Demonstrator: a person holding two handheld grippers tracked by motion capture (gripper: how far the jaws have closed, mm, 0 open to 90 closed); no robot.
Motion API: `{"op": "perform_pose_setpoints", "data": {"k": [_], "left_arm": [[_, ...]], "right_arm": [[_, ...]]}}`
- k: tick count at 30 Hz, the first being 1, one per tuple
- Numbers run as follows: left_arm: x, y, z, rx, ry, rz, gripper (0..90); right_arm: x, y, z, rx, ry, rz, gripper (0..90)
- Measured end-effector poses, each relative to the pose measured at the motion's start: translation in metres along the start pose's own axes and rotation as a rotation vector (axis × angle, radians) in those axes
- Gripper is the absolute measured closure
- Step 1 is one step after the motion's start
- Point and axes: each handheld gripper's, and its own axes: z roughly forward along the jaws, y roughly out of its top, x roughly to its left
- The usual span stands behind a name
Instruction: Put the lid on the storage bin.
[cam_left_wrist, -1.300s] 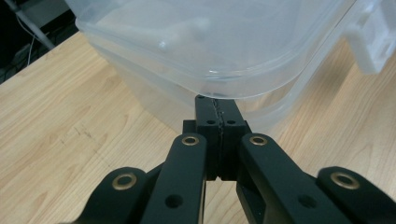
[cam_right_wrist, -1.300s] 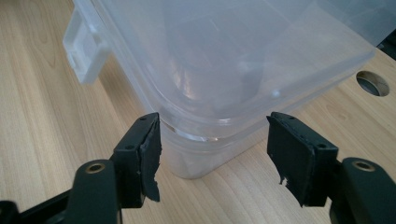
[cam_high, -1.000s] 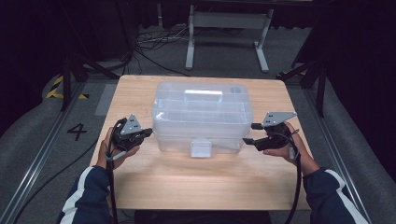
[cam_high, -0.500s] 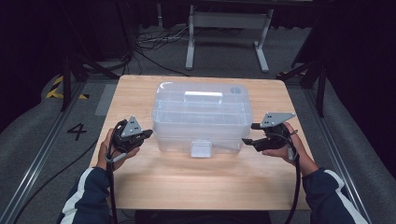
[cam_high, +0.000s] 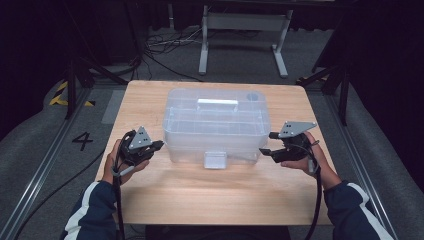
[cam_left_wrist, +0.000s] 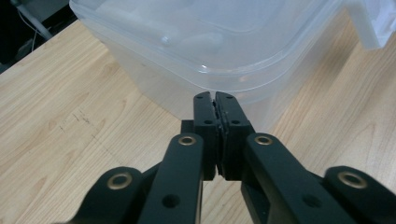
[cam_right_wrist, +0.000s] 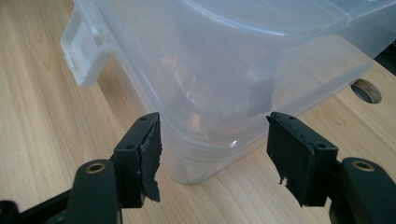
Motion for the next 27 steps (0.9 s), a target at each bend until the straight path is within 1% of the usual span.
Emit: {"op": "perform_pose_setpoints", "data": {"k": [1, 5, 8, 12, 14, 18, 19, 20, 21, 24, 26, 27], "left_arm": [[-0.001, 0.0, 0.0, 0.002, 0.004, 0.004, 87.5], [-0.004, 0.001, -0.002, 0.014, -0.002, 0.017, 84.8], [-0.006, 0.001, -0.004, 0.017, -0.007, 0.026, 83.1], [-0.008, 0.0, -0.006, 0.029, -0.003, 0.035, 80.5], [-0.009, 0.0, -0.007, 0.033, 0.002, 0.032, 78.3], [-0.013, -0.003, -0.01, 0.048, -0.011, 0.038, 74.6], [-0.014, -0.004, -0.01, 0.061, -0.012, 0.043, 72.7], [-0.014, -0.004, -0.01, 0.061, -0.012, 0.043, 70.8], [-0.017, -0.007, -0.01, 0.079, -0.007, 0.055, 69.2], [-0.018, -0.009, -0.012, 0.086, -0.004, 0.05, 63.4], [-0.018, -0.011, -0.013, 0.089, -0.012, 0.047, 62.4], [-0.019, -0.012, -0.013, 0.098, -0.006, 0.049, 58.0]], "right_arm": [[0.0, 0.0, 0.0, 0.005, -0.002, -0.005, 36.4], [0.001, 0.0, -0.001, 0.008, -0.003, -0.015, 36.7], [0.0, 0.001, -0.003, 0.004, -0.011, -0.015, 37.0], [0.001, 0.001, -0.003, 0.009, -0.014, -0.022, 37.2], [0.001, 0.001, -0.005, 0.013, -0.016, -0.025, 37.2], [0.001, 0.0, -0.011, 0.013, -0.032, -0.031, 37.4], [0.001, 0.0, -0.011, 0.014, -0.037, -0.032, 37.4], [0.001, 0.0, -0.011, 0.014, -0.037, -0.032, 37.4], [0.002, -0.002, -0.013, 0.02, -0.041, -0.039, 37.3], [0.002, -0.003, -0.014, 0.025, -0.041, -0.044, 37.3], [0.002, -0.003, -0.015, 0.02, -0.049, -0.047, 37.3], [0.003, -0.004, -0.015, 0.033, -0.057, -0.053, 37.2]]}}
